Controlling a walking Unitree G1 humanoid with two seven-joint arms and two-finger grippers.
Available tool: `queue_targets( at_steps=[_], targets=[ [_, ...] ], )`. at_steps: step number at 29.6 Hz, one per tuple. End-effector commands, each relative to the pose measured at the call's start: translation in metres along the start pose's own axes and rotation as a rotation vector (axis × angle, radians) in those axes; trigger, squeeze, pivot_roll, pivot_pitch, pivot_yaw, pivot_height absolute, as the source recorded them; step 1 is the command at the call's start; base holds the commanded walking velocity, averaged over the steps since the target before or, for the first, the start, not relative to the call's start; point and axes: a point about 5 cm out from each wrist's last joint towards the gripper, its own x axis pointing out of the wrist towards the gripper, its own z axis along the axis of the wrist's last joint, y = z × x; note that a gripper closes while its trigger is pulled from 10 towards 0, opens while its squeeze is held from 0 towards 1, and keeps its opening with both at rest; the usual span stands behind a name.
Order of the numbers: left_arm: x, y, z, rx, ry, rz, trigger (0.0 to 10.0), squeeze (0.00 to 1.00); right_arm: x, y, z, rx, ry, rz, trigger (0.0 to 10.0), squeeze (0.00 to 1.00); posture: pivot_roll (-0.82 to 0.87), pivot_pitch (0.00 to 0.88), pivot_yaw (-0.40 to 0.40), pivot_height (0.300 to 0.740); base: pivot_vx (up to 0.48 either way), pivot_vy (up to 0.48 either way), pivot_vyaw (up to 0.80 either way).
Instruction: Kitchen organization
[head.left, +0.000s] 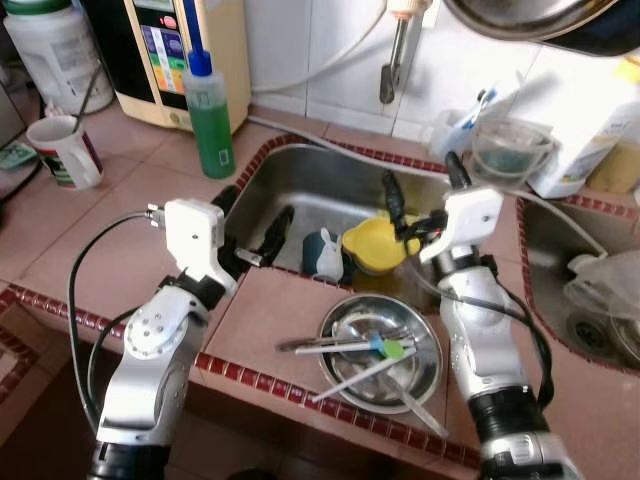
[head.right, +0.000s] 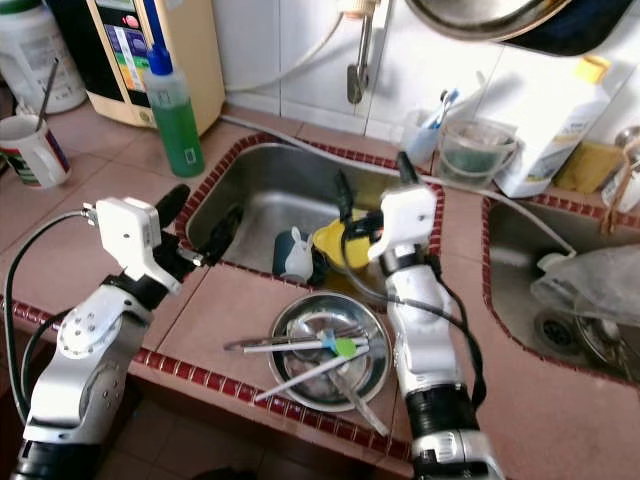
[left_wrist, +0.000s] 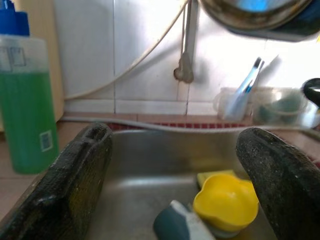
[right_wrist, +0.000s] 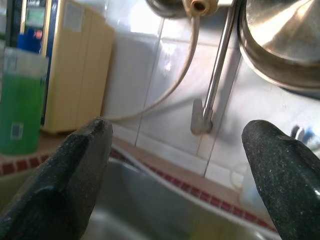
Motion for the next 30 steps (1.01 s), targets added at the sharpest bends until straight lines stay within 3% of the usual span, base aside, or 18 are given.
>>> queue_targets(
  at_steps=[1,10,30],
  targets=[
    [-0.003,-0.001,-0.004,-0.005,-0.011,0.008,10.0,0.00,-0.006,0.002,0.003,-0.014,-0.010,-0.012,10.0,0.00,0.07,0.026,-0.019,0.740,0.000,0.000,0.00],
    [-0.013,-0.001,-0.009,-0.022,-0.057,0.075,10.0,0.00,-0.020,-0.002,0.001,-0.020,0.008,-0.066,10.0,0.00,0.07,0.008,-0.017,0.740,0.000,0.000,0.00],
    [-0.015,0.002,-0.007,-0.012,-0.078,0.070,10.0,0.00,-0.017,0.008,0.001,0.005,0.019,-0.045,10.0,0.00,0.09,0.004,-0.025,0.740,0.000,0.000,0.00]
  ],
)
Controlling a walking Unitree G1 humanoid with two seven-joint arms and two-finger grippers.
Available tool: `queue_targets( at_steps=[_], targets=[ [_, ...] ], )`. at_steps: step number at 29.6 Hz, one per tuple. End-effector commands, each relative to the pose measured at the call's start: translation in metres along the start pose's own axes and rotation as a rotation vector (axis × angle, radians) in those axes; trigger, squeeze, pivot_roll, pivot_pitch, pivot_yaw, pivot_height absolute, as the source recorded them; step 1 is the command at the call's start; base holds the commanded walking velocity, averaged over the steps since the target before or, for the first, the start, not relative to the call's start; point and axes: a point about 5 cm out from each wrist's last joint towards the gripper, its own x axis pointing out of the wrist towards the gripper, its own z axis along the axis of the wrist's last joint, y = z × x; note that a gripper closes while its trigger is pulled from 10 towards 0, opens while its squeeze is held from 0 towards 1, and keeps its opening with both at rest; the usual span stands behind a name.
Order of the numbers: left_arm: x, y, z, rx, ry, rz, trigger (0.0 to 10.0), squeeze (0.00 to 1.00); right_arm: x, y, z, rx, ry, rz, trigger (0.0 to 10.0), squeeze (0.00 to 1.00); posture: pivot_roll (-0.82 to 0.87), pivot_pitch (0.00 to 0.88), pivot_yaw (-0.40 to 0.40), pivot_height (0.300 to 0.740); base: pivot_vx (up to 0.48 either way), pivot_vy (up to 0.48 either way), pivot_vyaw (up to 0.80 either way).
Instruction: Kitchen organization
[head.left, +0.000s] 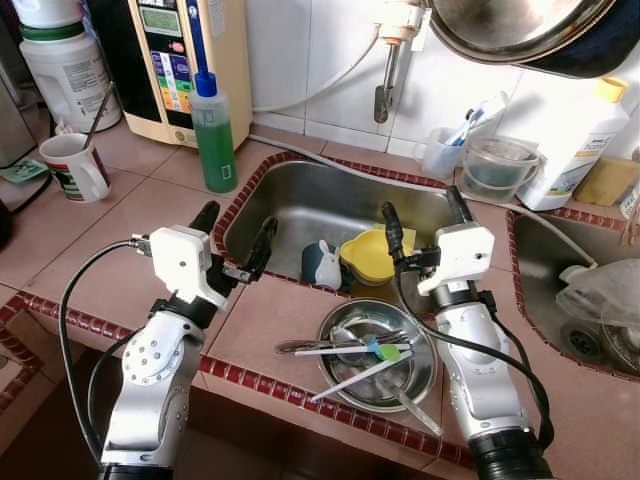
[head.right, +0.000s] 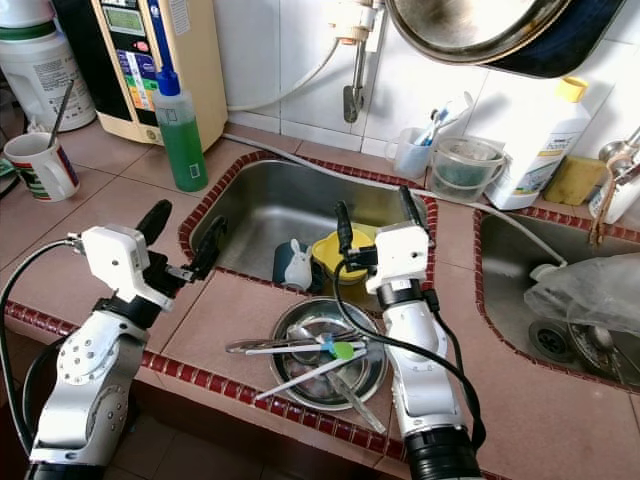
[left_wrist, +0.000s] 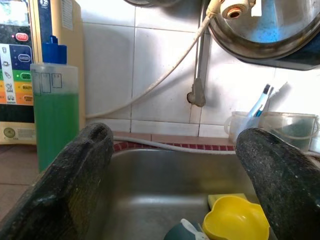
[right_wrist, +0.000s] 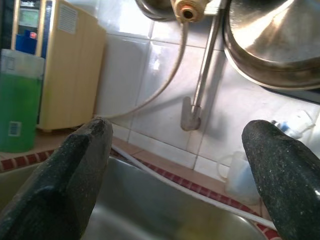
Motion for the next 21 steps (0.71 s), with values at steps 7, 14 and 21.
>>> queue_targets(
  at_steps=[7,14,21],
  targets=[
    [-0.0004,0.0007,0.0013,0.004,-0.002,-0.014,10.0,0.00,0.0020,-0.0015,0.0049,0.003,-0.015,-0.005,10.0,0.00,0.09,0.009,-0.024,0.740,-0.213,0.000,0.00],
    [-0.0011,-0.0006,0.0013,0.003,0.002,-0.021,10.0,0.00,0.0015,-0.0015,0.0044,0.003,-0.012,-0.003,10.0,0.00,0.09,0.014,-0.024,0.740,-0.310,0.000,0.00],
    [-0.0020,-0.0013,0.0015,0.004,0.003,-0.024,10.0,0.00,0.0013,-0.0002,0.0042,0.005,-0.010,0.001,10.0,0.00,0.09,0.018,-0.025,0.740,-0.320,0.000,0.00]
  ],
)
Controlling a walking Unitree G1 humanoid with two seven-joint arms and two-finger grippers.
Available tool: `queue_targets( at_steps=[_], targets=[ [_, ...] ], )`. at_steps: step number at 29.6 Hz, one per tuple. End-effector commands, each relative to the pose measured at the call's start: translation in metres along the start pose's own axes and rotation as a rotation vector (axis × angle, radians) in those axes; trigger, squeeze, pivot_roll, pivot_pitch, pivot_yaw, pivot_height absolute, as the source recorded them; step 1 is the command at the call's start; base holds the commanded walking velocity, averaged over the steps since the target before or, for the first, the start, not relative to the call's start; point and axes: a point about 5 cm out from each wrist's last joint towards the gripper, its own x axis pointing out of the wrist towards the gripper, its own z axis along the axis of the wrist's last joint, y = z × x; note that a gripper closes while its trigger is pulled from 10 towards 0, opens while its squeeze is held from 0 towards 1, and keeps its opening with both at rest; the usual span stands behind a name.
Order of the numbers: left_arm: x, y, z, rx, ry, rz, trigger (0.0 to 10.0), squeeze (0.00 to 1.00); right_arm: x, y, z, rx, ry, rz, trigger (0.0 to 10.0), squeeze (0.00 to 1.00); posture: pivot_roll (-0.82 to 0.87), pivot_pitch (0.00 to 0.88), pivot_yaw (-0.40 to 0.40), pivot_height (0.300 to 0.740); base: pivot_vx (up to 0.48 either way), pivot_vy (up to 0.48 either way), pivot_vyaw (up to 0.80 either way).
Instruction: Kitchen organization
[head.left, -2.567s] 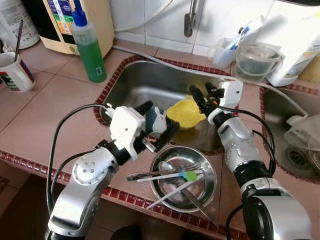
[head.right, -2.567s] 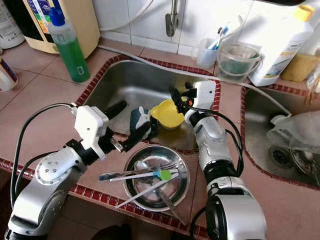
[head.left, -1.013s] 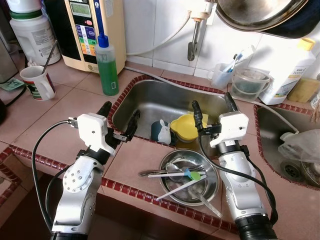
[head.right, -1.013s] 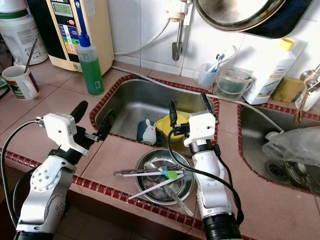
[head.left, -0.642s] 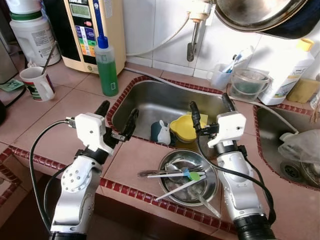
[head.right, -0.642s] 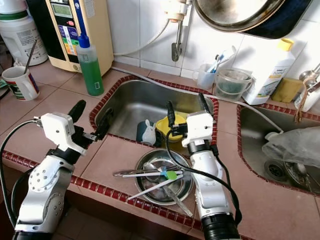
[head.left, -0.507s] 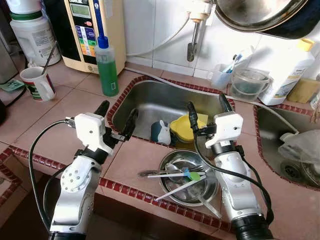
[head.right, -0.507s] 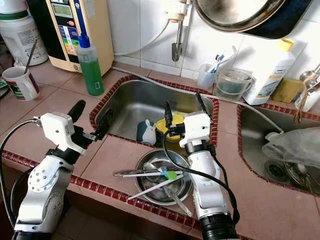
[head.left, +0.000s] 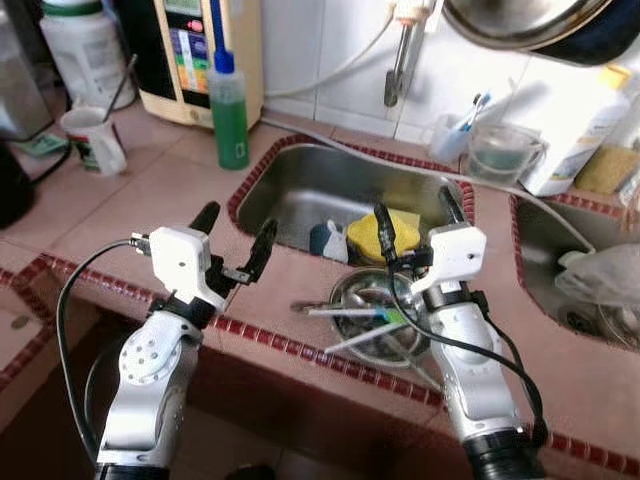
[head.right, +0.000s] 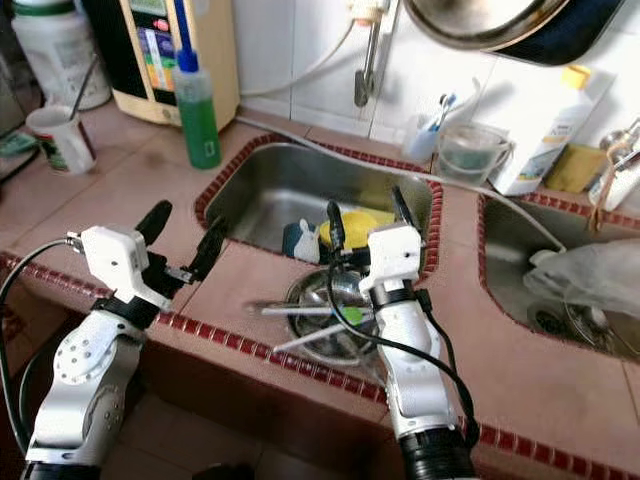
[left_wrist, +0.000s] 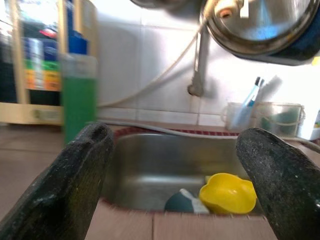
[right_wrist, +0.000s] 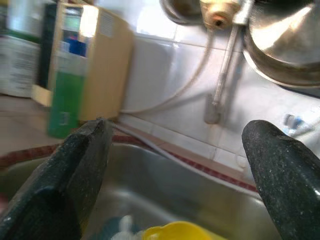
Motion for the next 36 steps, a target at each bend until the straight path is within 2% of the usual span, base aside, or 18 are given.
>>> queue_targets(
  at_steps=[1,5,12,22,25,28,36],
  targets=[
    [-0.001,-0.002,0.002,-0.004,-0.005,-0.005,10.0,0.00,0.002,-0.001,0.005,-0.003,-0.018,0.000,10.0,0.00,0.09,0.020,-0.026,0.740,-0.289,0.000,0.00],
    [-0.001,-0.002,0.002,-0.004,-0.006,-0.007,10.0,0.00,0.002,-0.001,0.005,-0.002,-0.016,0.002,10.0,0.00,0.09,0.020,-0.026,0.740,-0.277,0.000,0.00],
    [-0.001,-0.002,0.005,0.004,-0.014,-0.027,10.0,0.00,0.003,0.000,0.004,-0.005,-0.015,0.005,10.0,0.00,0.10,0.022,-0.026,0.740,0.000,0.000,0.00],
    [-0.003,-0.005,0.003,0.030,0.002,-0.116,10.0,0.00,-0.002,0.001,0.001,-0.019,0.002,0.020,10.0,0.00,0.09,0.045,-0.019,0.740,0.000,0.000,0.00],
    [-0.003,-0.009,0.003,0.006,0.003,-0.146,10.0,0.00,-0.002,0.000,0.001,-0.022,0.003,0.017,10.0,0.00,0.08,0.054,-0.015,0.740,0.000,0.000,0.00],
    [-0.002,-0.011,0.003,-0.026,-0.005,-0.157,10.0,0.00,-0.002,-0.001,0.001,-0.024,0.004,0.012,10.0,0.00,0.08,0.058,-0.013,0.740,0.000,-0.349,0.00],
    [-0.001,-0.010,0.004,-0.025,-0.009,-0.152,10.0,0.00,-0.002,-0.002,0.001,-0.027,0.006,0.009,10.0,0.00,0.08,0.063,-0.020,0.740,0.000,-0.465,0.00]
  ],
)
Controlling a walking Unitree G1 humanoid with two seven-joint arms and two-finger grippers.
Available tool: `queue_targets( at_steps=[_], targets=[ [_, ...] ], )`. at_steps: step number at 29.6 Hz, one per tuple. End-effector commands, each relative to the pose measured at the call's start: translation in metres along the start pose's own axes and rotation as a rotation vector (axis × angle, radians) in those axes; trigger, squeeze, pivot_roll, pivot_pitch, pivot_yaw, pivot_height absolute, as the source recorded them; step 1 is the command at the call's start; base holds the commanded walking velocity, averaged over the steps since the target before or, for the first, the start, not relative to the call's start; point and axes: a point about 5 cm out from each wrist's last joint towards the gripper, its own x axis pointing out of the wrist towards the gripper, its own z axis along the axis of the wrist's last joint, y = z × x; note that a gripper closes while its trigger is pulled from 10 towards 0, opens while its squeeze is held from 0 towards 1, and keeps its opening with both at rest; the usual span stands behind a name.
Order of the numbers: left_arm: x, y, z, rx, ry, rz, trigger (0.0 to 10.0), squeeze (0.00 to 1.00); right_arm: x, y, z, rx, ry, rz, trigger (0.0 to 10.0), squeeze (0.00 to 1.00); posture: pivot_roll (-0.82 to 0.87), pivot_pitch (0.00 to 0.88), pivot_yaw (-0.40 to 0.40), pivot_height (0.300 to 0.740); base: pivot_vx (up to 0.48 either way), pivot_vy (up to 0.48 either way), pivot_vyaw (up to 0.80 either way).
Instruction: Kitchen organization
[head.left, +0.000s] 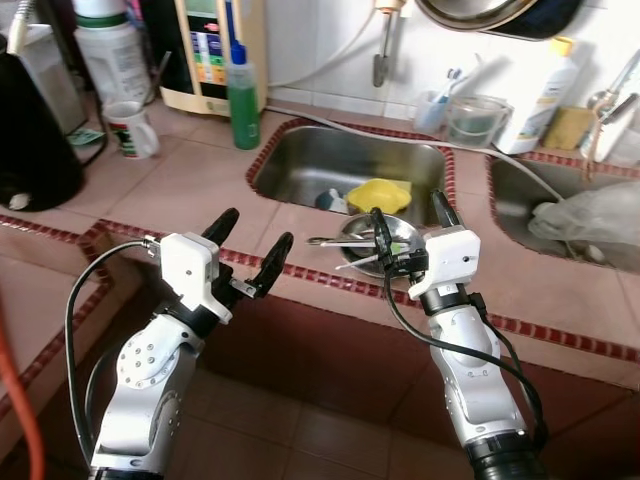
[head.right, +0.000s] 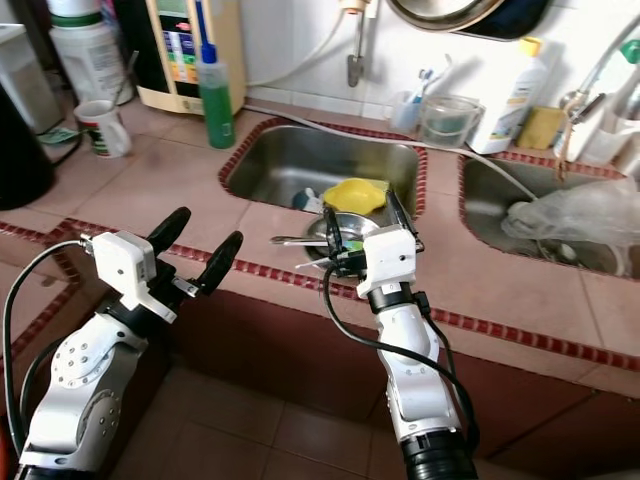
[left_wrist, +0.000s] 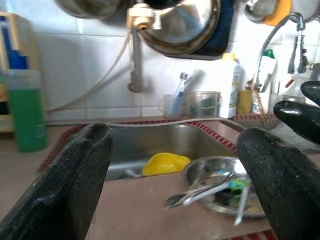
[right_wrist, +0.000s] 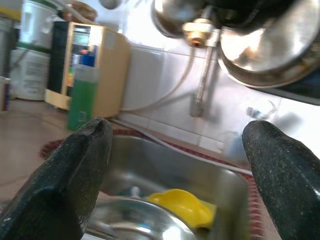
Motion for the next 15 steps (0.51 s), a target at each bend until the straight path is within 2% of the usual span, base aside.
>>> queue_targets(
  at_steps=[1,7,15],
  targets=[
    [0.0038,-0.0023,0.0056,-0.001,-0.024,-0.013,10.0,0.00,0.0011,-0.0042,0.0029,-0.008,-0.009,-0.013,10.0,0.00,0.08,0.063,-0.020,0.740,0.000,-0.465,0.00],
    [0.0042,-0.0013,0.0058,0.006,-0.024,-0.006,10.0,0.00,0.0029,-0.0044,0.0035,-0.011,-0.012,-0.007,10.0,0.00,0.08,0.060,-0.026,0.740,0.000,-0.451,0.00],
    [0.0047,-0.0005,0.0050,0.008,-0.028,0.021,10.0,0.00,0.0041,-0.0022,0.0034,-0.004,-0.011,0.018,10.0,0.00,0.08,0.056,-0.029,0.740,0.000,0.000,0.00]
  ],
)
